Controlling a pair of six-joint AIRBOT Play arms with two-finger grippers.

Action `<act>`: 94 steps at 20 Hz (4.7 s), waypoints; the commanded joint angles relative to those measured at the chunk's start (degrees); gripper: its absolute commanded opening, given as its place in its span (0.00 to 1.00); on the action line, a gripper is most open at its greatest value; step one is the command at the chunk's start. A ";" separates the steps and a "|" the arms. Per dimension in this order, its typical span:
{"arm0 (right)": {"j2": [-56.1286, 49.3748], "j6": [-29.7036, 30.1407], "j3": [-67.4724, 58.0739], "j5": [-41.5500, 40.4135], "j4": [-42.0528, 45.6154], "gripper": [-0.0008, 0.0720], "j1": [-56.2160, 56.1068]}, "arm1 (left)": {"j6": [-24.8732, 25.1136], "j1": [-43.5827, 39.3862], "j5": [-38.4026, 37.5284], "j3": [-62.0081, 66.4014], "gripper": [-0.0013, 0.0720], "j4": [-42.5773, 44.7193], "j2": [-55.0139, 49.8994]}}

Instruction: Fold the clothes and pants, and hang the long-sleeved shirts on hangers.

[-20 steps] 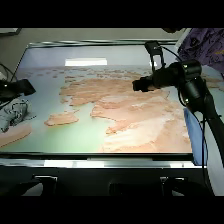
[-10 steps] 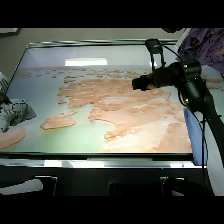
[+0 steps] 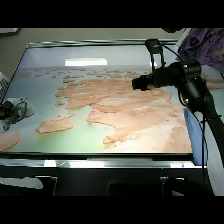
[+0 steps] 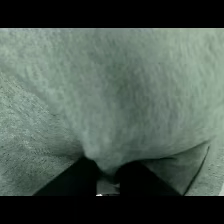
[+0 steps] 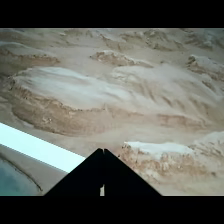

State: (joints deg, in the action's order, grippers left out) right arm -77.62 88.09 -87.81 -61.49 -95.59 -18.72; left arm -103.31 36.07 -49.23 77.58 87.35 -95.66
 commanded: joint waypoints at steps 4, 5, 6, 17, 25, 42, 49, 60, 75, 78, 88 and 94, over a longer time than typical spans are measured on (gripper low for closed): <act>0.24 -0.02 -0.09 -4.59 0.35 0.05 -0.04 | 2.78 -5.97 -7.91 1.49 0.04 -9.05 4.85; 0.55 -0.04 -0.07 -6.08 0.50 0.05 -0.04 | 2.78 -9.07 -8.94 1.49 0.04 -10.49 7.10; 0.98 -0.04 -0.09 -7.61 0.74 0.05 -0.04 | 2.73 -12.72 -9.94 1.49 0.04 -11.89 9.62; 9.62 2.21 -0.07 -18.47 14.56 0.13 0.00 | -15.78 -62.05 -9.16 1.33 0.04 -18.71 23.71; 11.21 2.10 1.88 -12.59 14.84 0.33 0.44 | -20.33 -68.39 -7.10 -0.79 0.54 -17.94 15.69; -12.66 23.43 30.16 1.29 -46.03 0.68 29.92 | -2.49 -33.07 -21.31 1.22 0.77 -17.92 27.61; -16.92 23.78 30.03 8.15 -48.74 0.66 22.45 | -2.54 -33.07 -21.35 1.22 0.77 -17.99 27.61; -15.06 25.27 28.65 6.54 -48.87 0.05 22.47 | 11.52 -33.22 -9.29 -16.68 0.74 -35.39 22.93; -12.20 23.06 28.63 -0.26 -45.94 0.05 22.47 | 31.34 -49.24 2.71 -26.25 0.52 -58.88 5.09; -11.65 22.43 28.37 -1.66 -45.77 0.05 22.47 | 31.43 -48.54 2.99 -25.35 0.04 -58.82 5.42; 0.92 5.81 -11.67 -2.62 -19.41 0.05 22.51 | 14.01 -34.34 -14.12 11.76 0.04 -18.62 21.05; 14.38 2.84 -26.71 -7.28 -13.88 0.05 22.51 | 13.03 -33.53 -20.31 30.25 0.04 -5.79 33.90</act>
State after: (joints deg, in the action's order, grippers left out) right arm -69.49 93.25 -108.49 -66.70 -113.47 3.75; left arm -88.42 1.91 -65.84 100.66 73.67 -67.53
